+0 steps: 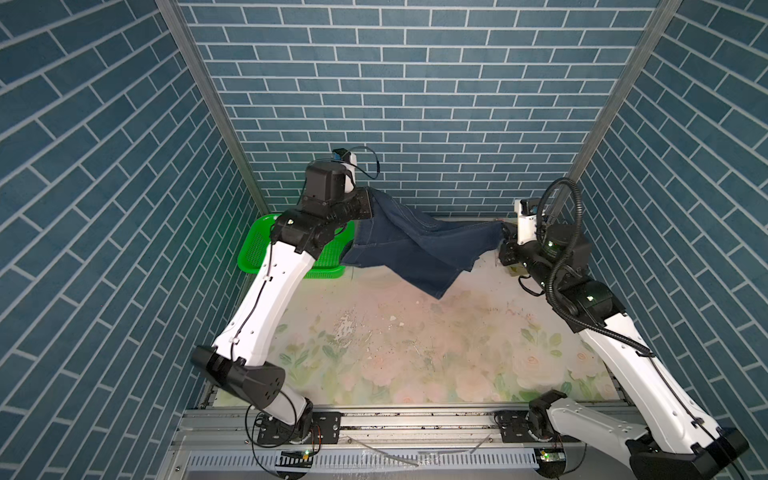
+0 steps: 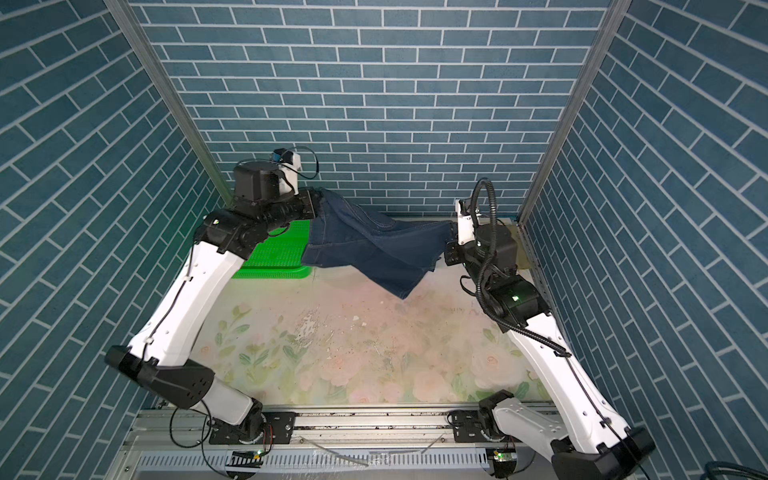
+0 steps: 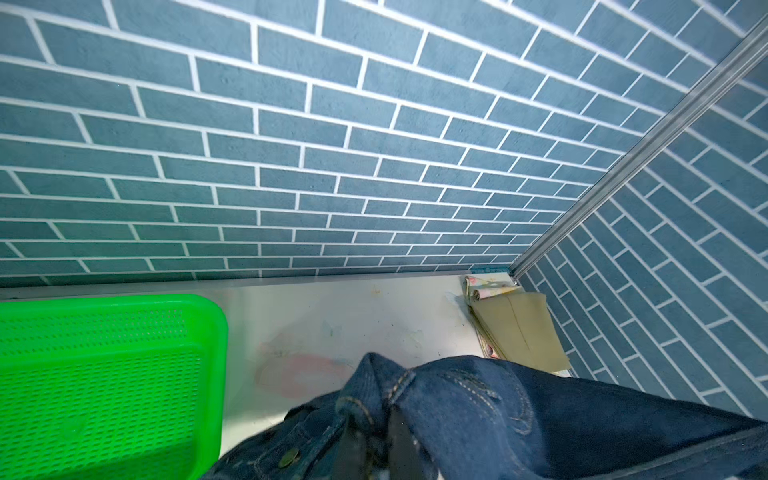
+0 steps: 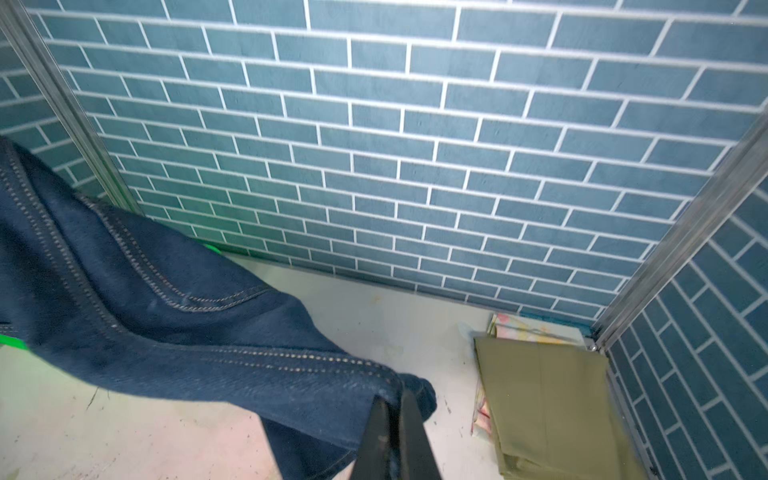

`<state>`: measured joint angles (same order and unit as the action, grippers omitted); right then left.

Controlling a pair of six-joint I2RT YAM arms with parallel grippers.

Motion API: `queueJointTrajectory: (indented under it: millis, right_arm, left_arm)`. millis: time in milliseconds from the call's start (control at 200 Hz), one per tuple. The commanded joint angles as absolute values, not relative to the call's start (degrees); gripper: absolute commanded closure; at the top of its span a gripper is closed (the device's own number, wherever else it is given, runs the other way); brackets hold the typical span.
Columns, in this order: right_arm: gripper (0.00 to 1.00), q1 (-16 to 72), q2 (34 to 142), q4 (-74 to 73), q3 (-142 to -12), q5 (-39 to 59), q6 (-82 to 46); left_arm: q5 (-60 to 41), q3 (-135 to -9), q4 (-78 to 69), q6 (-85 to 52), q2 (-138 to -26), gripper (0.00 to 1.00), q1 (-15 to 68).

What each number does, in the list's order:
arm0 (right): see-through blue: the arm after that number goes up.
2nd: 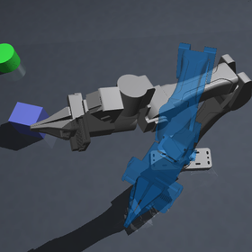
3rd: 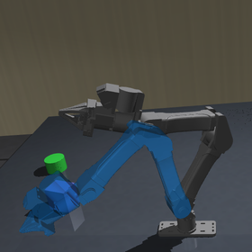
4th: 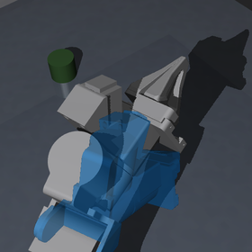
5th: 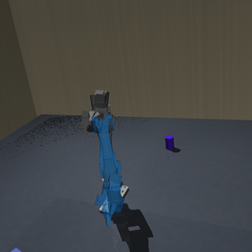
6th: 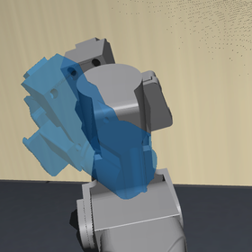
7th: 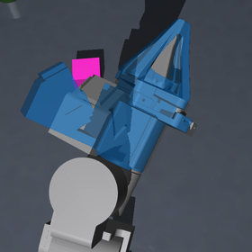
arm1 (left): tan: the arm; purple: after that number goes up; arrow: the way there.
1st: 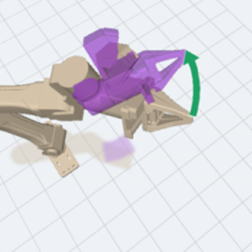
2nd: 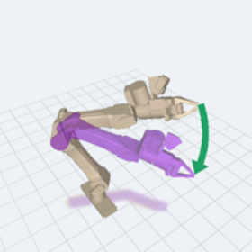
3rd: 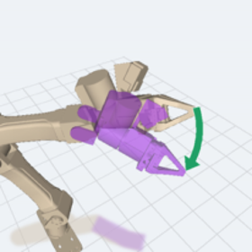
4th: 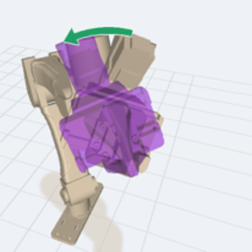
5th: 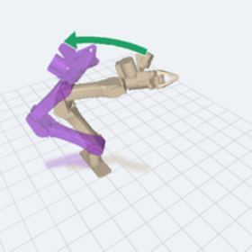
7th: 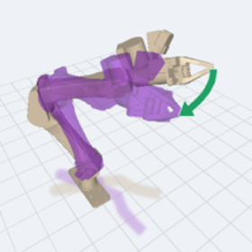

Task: Fold and stack the skirts
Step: 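Lift the denim skirt with both grippers and stretch it toward the far wall, then lay the denim skirt flat on the table with both grippers, pulling toward the robot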

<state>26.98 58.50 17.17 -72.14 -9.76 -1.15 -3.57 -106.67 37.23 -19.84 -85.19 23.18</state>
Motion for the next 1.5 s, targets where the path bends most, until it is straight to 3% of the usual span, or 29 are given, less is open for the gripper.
queueJointTrajectory:
  millis: [0,180,350,470,640,880,955,1080,1265,1300,1320,1345,1390,1450,1495]
  right_arm:
    - [1.0,26.8,54.7,20.4,-77.6,-10.9,1.4]
    - [1.0,26.8,51.0,24.7,-82.5,-10.5,0.7]
    - [1.0,26.7,55.8,29.3,-89.7,-13.8,1.1]
    - [1.0,25.1,63.1,29.6,-94.0,-13.6,2.5]
    - [1.0,17.8,73.6,25.7,-100.1,-5.8,1.1]
    - [1.0,13.3,87.6,32.4,-124.1,0.7,1.8]
    - [1.0,13.3,88.1,34.4,-126.7,2.5,2.2]
    - [1.0,13.4,79.0,30.7,-110.6,4.7,1.3]
    - [1.0,16.2,53.6,16.2,-64.7,6.4,-3.1]
    - [1.0,17.5,48.2,13.5,-57.1,5.6,-4.7]
    - [0.89,18.3,45.3,12.1,-53.2,5.8,-5.4]
    - [0.68,19.3,42.2,11.6,-49.2,5.8,-5.6]
    - [0.38,20.9,37.3,13.1,-45.7,3.0,-7.3]
    - [0.15,21.6,32.4,16.3,-43.9,2.5,-9.3]
    - [0.07,21.6,30.3,18.6,-43.5,1.4,-11.1]
  left_arm:
    - [-2.5,-102.2,37.0,-19.0,-79.6,1.0,23.2]
    - [-3.5,-98.1,37.1,-19.0,-70.9,1.0,23.7]
    - [-3.2,-100.3,37.6,-18.3,-72.2,1.0,23.6]
    - [-3.8,-103.5,36.9,-17.8,-78.3,1.0,22.9]
    - [-10.2,-112.1,35.2,-19.3,-91.0,1.0,19.2]
    - [-15.4,-140.6,43.9,-19.7,-107.1,1.0,18.2]
    - [-16.4,-143.0,44.1,-19.9,-107.5,1.0,18.4]
    - [-17.6,-124.8,35.0,-19.6,-98.8,1.0,19.2]
    - [-16.4,-68.8,0.0,-24.0,-77.3,1.0,20.5]
    - [-14.1,-58.8,-6.8,-25.3,-73.7,0.84,21.2]
    - [-13.2,-53.6,-10.4,-26.0,-71.6,0.71,21.5]
    - [-12.1,-47.9,-13.8,-26.7,-69.1,0.56,21.8]
    - [-8.8,-40.7,-16.8,-27.7,-64.7,0.37,22.8]
    - [-6.0,-34.8,-17.7,-28.2,-59.7,0.21,23.7]
    - [-4.6,-33.7,-15.4,-28.1,-57.1,0.16,24.1]
